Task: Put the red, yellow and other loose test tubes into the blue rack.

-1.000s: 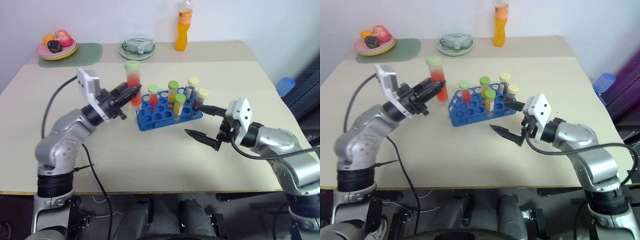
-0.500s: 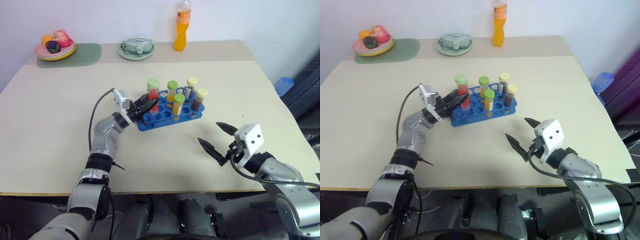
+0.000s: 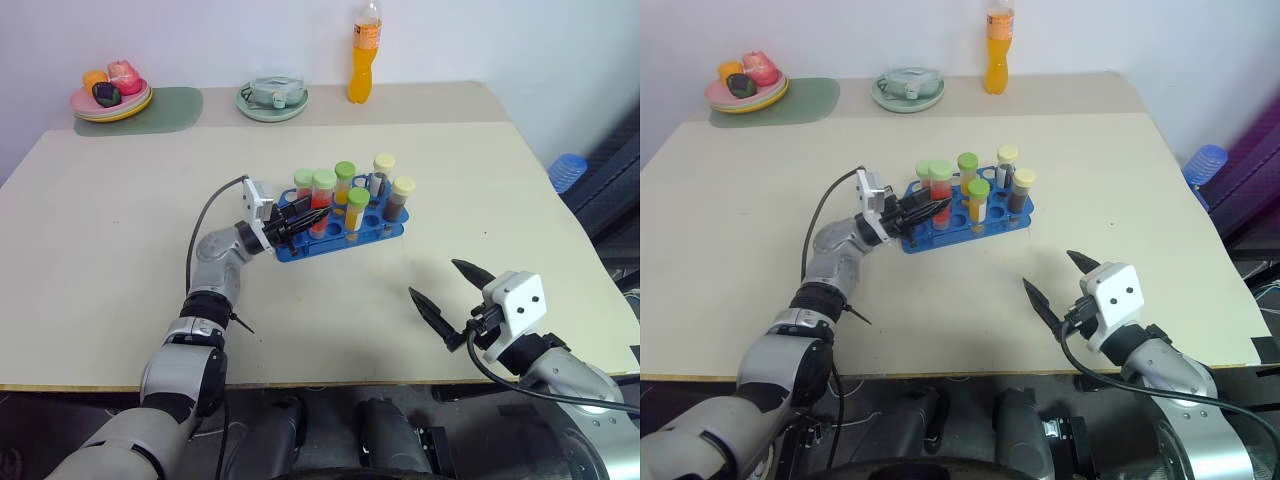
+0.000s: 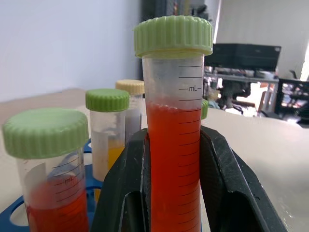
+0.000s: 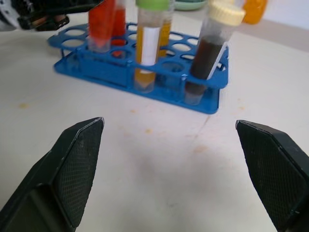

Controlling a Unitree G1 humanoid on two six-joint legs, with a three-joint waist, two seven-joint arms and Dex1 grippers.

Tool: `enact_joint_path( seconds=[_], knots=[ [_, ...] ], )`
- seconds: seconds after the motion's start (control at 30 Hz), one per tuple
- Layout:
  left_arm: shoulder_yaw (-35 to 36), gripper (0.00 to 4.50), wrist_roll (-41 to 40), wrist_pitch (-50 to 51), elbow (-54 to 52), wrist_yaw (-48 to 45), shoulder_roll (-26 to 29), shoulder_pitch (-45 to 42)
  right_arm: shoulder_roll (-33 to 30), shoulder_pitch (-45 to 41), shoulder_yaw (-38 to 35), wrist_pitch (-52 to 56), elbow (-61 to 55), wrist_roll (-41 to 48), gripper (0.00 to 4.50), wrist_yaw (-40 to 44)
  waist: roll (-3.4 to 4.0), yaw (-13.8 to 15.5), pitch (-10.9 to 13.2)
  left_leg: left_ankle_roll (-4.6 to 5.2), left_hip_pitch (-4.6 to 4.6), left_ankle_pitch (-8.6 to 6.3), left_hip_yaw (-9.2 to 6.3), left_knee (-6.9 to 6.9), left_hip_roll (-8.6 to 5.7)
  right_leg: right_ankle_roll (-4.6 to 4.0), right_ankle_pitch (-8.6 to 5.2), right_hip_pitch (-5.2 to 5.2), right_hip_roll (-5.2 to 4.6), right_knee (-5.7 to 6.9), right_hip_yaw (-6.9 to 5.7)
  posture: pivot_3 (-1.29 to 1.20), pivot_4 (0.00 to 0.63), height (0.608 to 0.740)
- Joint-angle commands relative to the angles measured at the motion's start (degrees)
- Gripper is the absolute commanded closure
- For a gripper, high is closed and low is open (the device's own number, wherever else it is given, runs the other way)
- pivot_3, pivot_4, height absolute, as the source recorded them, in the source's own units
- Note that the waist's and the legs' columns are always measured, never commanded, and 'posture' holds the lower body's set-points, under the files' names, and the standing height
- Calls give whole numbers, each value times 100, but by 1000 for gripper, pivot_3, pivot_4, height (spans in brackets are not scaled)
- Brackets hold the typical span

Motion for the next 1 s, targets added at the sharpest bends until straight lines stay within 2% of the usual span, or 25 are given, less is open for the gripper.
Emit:
enact_joint_path(
  seconds=[0.03,0.43,0.73,1.0],
  knots=[
    [3,3758,116,-1,-83,13,49,-48,1,-93,22,-34,-310,-41,0,-45,0,4,0,0,0,0,0,0,0,0,0,0,0,0,0,0,150,740],
    [-29,3758,484,-236,-340,861,-37,293,-173,-488,-62,191,-223,110,0,85,0,3,-1,0,8,0,-2,0,0,0,0,10,0,-1,-1,0,150,740],
    [-46,3758,251,-20,-528,212,35,490,-224,-264,-166,146,-176,170,0,302,2,4,-2,1,13,-1,-2,-1,0,0,0,15,0,-1,-1,0,150,740],
    [17,3758,310,-145,-116,89,116,413,-162,-71,-248,17,-124,118,0,390,5,-7,-5,3,26,-2,-2,-1,1,2,-1,30,1,-2,-2,0,150,740]
  ],
)
